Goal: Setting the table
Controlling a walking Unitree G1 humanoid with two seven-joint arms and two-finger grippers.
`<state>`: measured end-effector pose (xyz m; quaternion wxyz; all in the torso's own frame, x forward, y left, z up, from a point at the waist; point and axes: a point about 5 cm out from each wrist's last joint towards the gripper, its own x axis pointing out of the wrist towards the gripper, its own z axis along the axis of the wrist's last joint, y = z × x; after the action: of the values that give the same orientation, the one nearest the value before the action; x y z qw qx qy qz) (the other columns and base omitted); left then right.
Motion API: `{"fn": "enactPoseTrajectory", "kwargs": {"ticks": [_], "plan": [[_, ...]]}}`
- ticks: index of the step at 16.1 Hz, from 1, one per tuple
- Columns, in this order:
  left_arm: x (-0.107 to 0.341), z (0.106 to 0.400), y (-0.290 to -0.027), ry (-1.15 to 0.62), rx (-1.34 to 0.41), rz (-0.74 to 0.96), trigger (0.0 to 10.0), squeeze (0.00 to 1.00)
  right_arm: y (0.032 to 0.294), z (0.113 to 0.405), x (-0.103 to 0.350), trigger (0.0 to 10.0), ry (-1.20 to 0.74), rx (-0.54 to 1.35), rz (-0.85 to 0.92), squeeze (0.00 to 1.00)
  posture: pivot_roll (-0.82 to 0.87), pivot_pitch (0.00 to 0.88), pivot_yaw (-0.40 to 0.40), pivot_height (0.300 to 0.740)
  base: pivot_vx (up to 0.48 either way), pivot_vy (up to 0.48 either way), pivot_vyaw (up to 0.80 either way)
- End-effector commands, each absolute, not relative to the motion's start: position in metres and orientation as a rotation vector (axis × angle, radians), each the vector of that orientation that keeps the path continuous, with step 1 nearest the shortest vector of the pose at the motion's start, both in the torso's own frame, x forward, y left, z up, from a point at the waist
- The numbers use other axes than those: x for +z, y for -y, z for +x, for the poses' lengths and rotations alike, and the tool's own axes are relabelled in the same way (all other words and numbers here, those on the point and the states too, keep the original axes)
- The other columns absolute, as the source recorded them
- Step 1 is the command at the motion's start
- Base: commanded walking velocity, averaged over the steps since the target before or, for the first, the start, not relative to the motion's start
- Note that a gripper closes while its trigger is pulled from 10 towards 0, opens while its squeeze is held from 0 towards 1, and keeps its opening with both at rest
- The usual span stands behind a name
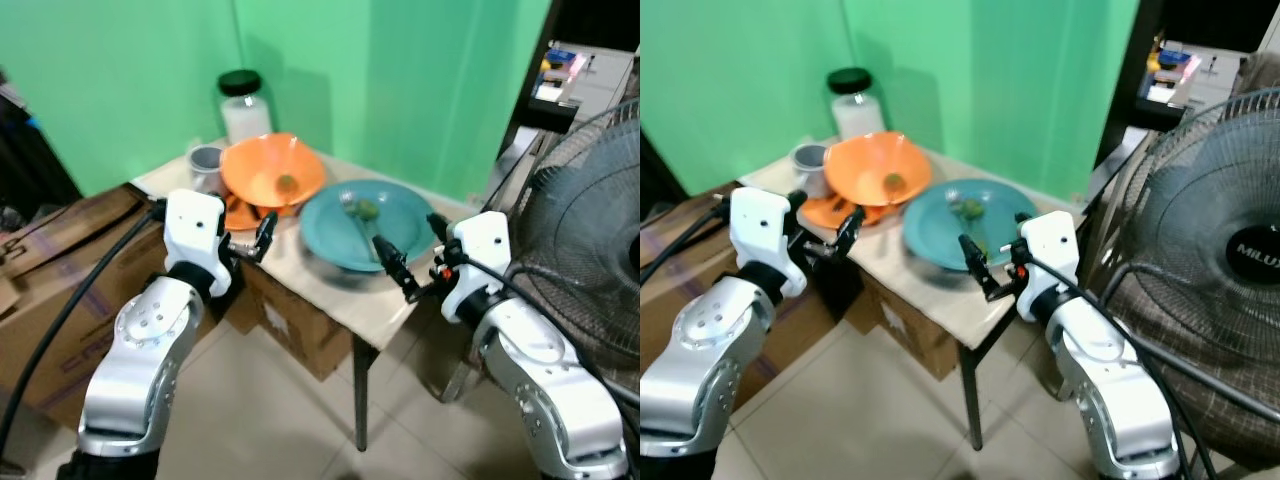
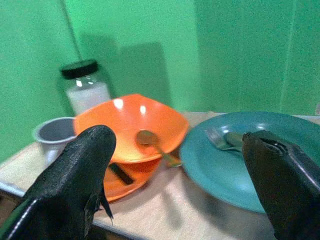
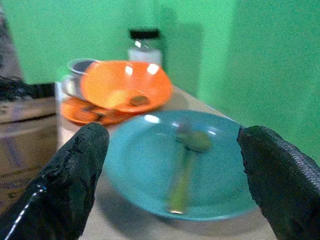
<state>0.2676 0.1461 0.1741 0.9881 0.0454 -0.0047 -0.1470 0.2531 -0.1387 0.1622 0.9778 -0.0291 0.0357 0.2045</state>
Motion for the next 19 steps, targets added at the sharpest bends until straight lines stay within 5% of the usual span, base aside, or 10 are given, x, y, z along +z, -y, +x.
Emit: {"fn": "enactPoseTrajectory", "kwargs": {"ticks": [1, 6, 15, 19], "plan": [[0.179, 0.268, -0.152, 0.028, -0.277, 0.112, 10.0, 0.0, 0.138, 0.255, 0.164, 10.0, -0.075, 0.404, -0.056, 0.0, 0.08, 0.0, 0.087, 0.74, 0.412, 0.0, 0.0], [0.18, 0.267, -0.152, 0.016, -0.326, 0.161, 10.0, 0.0, 0.135, 0.26, 0.17, 10.0, -0.052, 0.373, -0.069, 0.0, 0.09, 0.0, 0.13, 0.74, 0.413, 0.0, 0.0], [0.185, 0.258, -0.142, 0.046, -0.467, 0.185, 10.0, 0.0, 0.138, 0.273, 0.17, 10.0, -0.138, 0.326, -0.098, 0.0, 0.11, 0.0, 0.093, 0.74, 0.369, 0.0, 0.0], [0.182, 0.236, -0.132, -0.042, -0.767, 0.223, 10.0, 0.0, 0.151, 0.269, 0.163, 10.0, -0.379, 0.336, -0.144, 0.0, 0.1, 0.0, 0.089, 0.74, 0.0, 0.0, 0.0]]}}
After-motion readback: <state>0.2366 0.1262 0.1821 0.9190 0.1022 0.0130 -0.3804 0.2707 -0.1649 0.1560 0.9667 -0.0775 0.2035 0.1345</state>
